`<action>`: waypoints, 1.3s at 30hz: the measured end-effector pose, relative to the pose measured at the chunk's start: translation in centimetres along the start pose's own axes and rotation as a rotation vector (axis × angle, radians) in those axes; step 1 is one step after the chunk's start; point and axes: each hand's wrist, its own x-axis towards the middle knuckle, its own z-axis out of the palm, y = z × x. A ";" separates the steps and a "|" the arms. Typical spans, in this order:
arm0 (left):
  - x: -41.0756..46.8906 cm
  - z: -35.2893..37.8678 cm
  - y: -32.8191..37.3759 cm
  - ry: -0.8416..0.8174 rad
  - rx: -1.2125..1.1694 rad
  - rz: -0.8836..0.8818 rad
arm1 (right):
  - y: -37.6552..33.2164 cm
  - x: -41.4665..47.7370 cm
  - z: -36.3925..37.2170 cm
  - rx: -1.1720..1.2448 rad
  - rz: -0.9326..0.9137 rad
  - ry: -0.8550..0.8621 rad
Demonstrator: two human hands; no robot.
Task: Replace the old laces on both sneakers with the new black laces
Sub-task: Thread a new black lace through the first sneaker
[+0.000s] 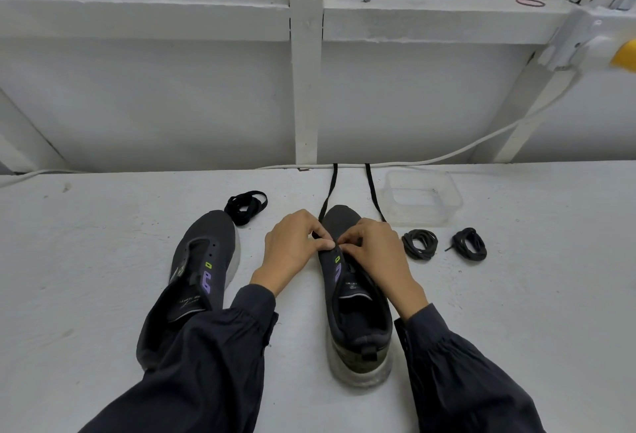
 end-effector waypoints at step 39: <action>-0.7 2.7 1.4 0.258 -0.396 0.078 | 1.8 0.3 -1.4 0.894 0.046 -0.071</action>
